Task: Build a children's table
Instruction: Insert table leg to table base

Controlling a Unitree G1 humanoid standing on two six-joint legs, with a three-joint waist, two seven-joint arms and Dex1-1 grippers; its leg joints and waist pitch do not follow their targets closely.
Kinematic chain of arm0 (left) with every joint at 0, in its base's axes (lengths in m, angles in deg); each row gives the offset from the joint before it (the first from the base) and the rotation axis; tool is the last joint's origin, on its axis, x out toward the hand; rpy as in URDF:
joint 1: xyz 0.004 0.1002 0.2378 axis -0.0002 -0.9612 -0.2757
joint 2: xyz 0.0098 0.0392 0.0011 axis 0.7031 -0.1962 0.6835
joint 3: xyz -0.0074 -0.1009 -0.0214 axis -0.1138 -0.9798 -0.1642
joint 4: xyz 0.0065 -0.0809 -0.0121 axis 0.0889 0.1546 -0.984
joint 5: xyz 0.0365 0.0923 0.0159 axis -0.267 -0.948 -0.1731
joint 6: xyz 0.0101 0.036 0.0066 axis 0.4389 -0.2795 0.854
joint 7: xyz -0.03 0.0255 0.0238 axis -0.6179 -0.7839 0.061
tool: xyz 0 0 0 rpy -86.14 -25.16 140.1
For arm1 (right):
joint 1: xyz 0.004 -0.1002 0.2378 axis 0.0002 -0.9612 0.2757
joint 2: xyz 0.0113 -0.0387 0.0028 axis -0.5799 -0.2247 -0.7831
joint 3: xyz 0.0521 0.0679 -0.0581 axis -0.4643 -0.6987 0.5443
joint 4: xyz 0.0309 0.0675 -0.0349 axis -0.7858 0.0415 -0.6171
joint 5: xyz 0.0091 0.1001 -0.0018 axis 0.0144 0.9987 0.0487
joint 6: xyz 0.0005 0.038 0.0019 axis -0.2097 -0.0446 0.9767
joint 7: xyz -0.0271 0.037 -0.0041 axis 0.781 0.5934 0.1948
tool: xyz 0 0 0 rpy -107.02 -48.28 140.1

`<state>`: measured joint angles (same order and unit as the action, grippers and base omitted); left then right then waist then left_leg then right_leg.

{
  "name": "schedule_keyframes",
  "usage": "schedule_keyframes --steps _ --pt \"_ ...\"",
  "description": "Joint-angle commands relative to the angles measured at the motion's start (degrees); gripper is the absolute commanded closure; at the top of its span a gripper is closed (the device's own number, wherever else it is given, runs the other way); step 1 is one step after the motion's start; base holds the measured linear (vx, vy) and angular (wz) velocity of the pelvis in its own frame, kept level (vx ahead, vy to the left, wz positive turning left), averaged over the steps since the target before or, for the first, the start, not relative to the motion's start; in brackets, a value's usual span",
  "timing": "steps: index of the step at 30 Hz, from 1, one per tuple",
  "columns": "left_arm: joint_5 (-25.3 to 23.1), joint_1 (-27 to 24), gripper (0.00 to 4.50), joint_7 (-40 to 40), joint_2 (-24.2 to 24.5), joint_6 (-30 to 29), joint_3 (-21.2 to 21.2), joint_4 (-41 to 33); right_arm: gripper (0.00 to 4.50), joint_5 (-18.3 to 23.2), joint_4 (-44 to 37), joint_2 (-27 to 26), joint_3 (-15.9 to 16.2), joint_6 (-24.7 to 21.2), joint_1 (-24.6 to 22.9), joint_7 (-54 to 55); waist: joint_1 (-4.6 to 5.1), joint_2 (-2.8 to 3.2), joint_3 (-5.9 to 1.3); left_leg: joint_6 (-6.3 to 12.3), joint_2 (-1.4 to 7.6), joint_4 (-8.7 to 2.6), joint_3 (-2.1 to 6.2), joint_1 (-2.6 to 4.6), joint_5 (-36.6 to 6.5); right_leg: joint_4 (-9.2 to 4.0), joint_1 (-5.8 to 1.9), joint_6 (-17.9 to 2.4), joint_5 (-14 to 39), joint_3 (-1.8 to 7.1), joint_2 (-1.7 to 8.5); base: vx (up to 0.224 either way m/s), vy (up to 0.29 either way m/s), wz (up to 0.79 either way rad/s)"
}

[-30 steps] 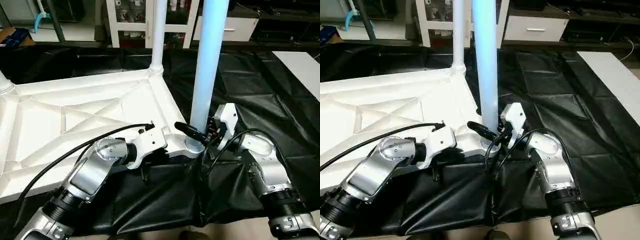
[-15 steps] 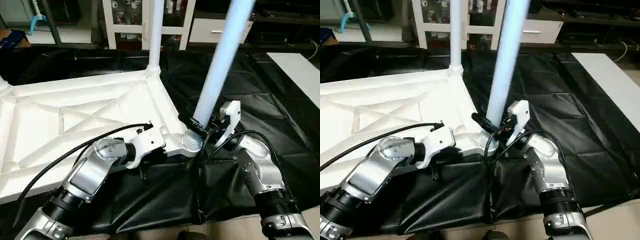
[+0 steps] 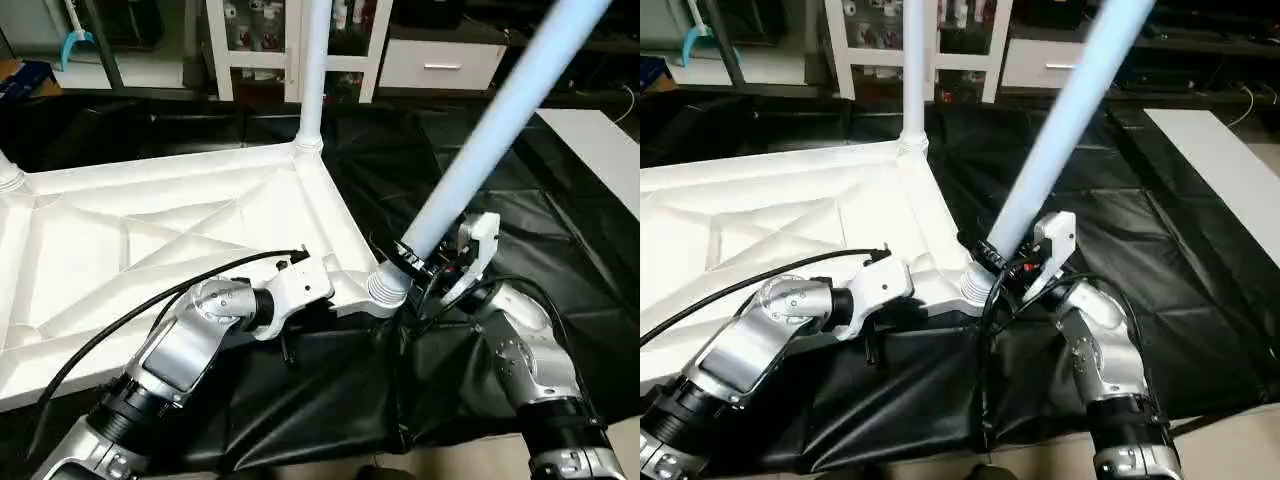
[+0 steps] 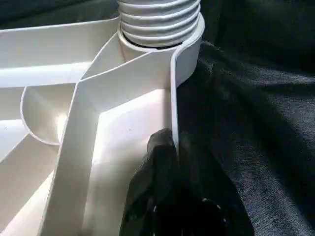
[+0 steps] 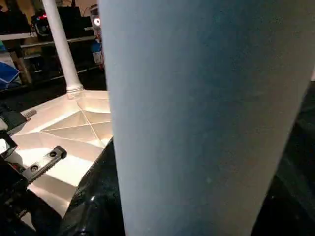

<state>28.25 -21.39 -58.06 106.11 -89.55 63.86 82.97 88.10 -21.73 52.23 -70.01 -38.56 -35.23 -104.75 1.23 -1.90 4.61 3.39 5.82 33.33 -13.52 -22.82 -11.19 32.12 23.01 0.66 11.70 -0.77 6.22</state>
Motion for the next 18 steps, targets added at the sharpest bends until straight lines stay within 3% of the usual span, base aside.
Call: schedule_keyframes --steps 1,5,9,14,15,18 --pt "0.3 -1.5 4.5 0.0 0.1 1.4 0.8 2.1 2.66 -5.7 6.8 3.1 2.3 -6.3 -4.7 1.6 0.46 0.22 -1.58 -8.08 7.54 -6.92 4.69 3.03 -30.0 -3.77 1.15 -8.0 18.0 2.13 2.72 0.0 0.0 0.0" --pt "-0.2 -1.5 4.5 -0.5 0.7 2.2 1.4 2.1 2.66 -8.8 6.6 5.6 5.1 -7.2 -5.0 0.3 0.49 0.1 -1.6 -8.65 7.48 -6.81 5.17 3.2 -34.3 -4.39 1.35 -6.3 24.9 2.18 3.06 0.0 0.0 0.0" --pt "-0.2 -1.4 4.5 -0.5 0.8 2.2 1.4 2.1 2.66 -9.0 6.2 6.1 5.6 -7.9 -4.7 0.2 0.52 0.19 -1.73 -9.06 7.49 -6.96 5.3 3.24 -35.1 -4.5 1.56 -5.4 25.0 2.2 2.85 0.0 0.0 0.0" --pt "-0.3 -1.1 4.5 -0.8 0.9 2.4 1.4 2.4 2.66 -10.5 8.4 7.5 7.7 -8.7 0.5 -2.6 0.59 0.14 -1.76 -9.37 7.44 -7.01 5.16 3.27 -35.4 -4.41 1.66 -5.8 23.8 2.1 2.74 0.0 0.0 0.0" --pt "-0.4 -1.1 4.5 -0.8 0.9 2.4 1.4 2.4 2.66 -10.7 8.8 7.7 8.3 -8.8 1.3 -3.1 0.91 0.05 -1.74 -9.24 7.36 -7.01 5.47 2.83 -36.0 -4.25 1.32 -5.9 25.0 1.93 2.79 0.0 0.0 0.0" --pt "-0.3 -1.1 4.5 -0.7 0.9 2.6 1.5 2.5 2.66 -10.7 10.2 8.2 10.0 -8.9 3.5 -3.9 0.76 0.18 -1.57 -9.55 7.38 -6.88 5.44 3.31 -37.3 -4.74 1.94 -5.2 27.8 2.13 2.92 0.0 0.0 0.0"
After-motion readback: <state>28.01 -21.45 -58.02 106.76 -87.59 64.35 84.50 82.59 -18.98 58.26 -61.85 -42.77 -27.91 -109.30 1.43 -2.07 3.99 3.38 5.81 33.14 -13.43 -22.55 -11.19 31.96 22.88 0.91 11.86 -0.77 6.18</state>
